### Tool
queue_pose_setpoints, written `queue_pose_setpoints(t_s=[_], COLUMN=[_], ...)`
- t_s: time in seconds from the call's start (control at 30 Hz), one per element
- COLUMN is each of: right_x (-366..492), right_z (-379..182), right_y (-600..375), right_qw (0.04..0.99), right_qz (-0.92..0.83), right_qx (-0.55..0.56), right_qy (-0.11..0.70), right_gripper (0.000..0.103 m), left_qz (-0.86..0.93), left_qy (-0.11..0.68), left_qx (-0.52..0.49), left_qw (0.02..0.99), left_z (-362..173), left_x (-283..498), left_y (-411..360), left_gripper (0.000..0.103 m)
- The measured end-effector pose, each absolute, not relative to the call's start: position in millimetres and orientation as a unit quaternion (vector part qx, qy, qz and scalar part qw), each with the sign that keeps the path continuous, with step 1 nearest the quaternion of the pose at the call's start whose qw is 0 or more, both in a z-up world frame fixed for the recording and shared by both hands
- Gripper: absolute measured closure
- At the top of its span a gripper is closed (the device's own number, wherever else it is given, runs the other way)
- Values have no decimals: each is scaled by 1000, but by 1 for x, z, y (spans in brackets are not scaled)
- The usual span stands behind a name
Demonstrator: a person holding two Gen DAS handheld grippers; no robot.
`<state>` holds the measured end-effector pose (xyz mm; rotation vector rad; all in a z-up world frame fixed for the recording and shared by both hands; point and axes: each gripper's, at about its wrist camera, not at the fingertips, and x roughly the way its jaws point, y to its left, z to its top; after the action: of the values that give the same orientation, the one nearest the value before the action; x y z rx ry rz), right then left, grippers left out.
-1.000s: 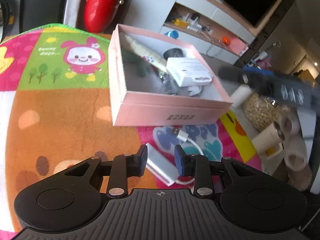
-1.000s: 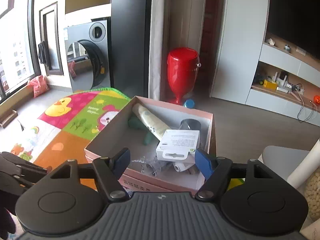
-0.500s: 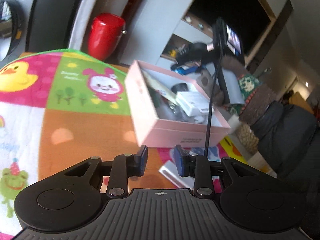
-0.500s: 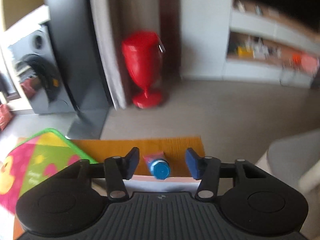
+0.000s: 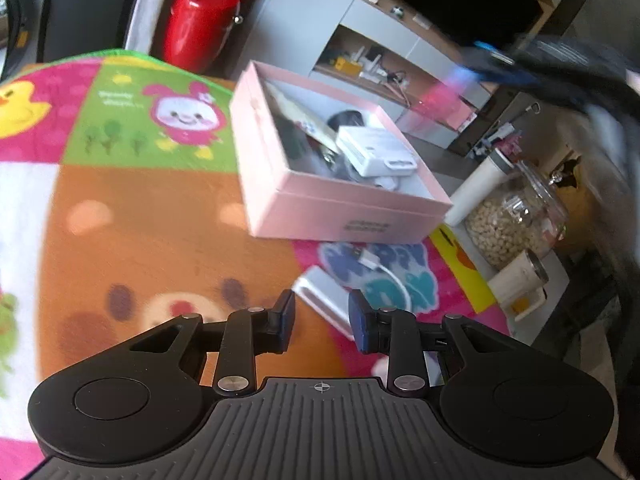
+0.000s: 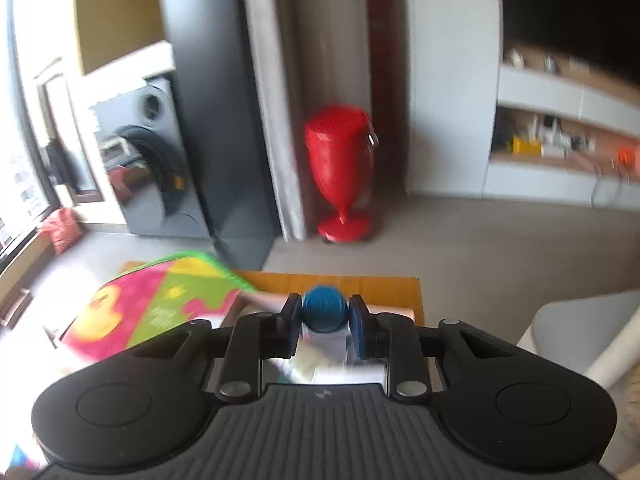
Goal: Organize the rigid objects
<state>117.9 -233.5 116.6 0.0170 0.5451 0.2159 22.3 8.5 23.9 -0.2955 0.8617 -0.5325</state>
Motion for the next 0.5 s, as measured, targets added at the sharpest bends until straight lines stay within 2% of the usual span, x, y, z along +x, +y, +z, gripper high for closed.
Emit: queue_pose_setpoints(t_s=[0.1, 0.2, 0.33, 0.37, 0.5], right_x=[38, -12, -42, -50, -57], right_z=[100, 67, 20, 16, 13], right_y=[-244, -252, -256, -256, -247], right_qw=[967, 968, 957, 962, 964], right_qz=[103, 91, 84, 84, 103], right_qx=[-11, -5, 19, 18, -5], right_qy=[231, 234, 277, 261, 244], right_gripper=[79, 79, 78, 78, 78], left_qz=[-236, -207, -182, -178, -175], left_qy=[423, 425, 423, 422, 424], left_qx=[-143, -121, -80, -69, -30], left_qw=[863, 873, 884, 886, 888], left_z=[16, 11, 11, 11, 9], left_x=[26, 29, 34, 35, 34], left_y=[-12, -32, -52, -56, -66], left_gripper=[71, 71, 66, 64, 68])
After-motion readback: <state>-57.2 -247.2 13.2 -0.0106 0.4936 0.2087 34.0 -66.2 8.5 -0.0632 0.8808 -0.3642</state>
